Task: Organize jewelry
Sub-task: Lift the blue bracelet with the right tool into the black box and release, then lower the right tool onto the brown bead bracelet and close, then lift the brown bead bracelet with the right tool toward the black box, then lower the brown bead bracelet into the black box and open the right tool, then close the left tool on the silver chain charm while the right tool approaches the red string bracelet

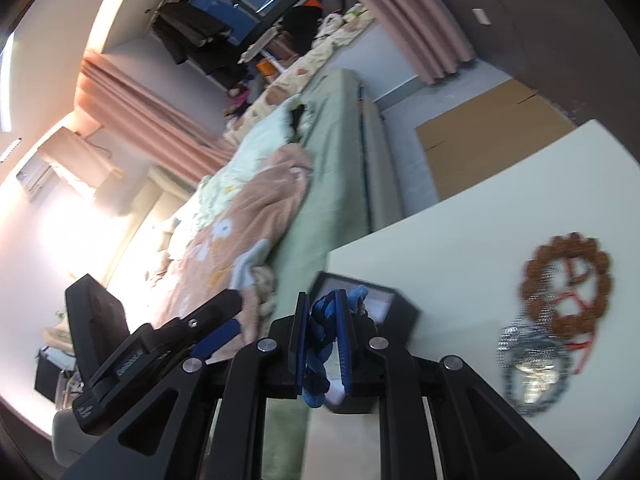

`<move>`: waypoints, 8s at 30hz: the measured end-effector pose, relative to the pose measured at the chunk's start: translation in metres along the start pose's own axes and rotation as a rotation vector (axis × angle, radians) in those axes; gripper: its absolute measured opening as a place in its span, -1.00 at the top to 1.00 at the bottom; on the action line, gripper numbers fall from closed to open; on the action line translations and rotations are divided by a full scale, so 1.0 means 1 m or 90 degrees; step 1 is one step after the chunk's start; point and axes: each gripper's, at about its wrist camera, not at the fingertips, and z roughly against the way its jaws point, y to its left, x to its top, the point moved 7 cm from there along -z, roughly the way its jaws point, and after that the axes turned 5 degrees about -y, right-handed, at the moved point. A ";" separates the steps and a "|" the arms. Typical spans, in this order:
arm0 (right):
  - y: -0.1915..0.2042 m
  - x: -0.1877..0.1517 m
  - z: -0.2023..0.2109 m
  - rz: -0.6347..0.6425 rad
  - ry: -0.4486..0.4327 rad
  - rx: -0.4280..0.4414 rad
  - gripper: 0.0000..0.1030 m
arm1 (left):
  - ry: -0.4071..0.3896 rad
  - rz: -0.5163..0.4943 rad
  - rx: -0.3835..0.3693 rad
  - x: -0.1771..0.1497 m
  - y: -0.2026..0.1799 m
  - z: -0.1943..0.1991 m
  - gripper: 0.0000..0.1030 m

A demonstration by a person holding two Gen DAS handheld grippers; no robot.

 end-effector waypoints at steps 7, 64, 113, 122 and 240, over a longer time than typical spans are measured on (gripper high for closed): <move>0.012 -0.008 -0.020 0.030 0.005 -0.007 -0.56 | -0.012 0.048 0.038 0.006 0.027 0.004 -0.88; -0.167 0.010 0.119 -0.052 0.062 -0.318 -0.61 | 0.218 -0.237 -0.039 -0.137 -0.125 -0.087 0.40; -0.195 0.017 0.027 -0.040 0.084 -0.392 0.67 | 0.118 -0.186 -0.081 -0.080 -0.120 -0.042 0.83; -0.142 0.039 0.047 -0.050 0.005 -0.239 0.67 | 0.084 -0.162 -0.092 -0.063 -0.112 -0.025 0.83; -0.080 0.025 0.108 0.033 -0.022 -0.275 -0.41 | 0.046 -0.050 -0.083 -0.030 -0.061 -0.013 -0.29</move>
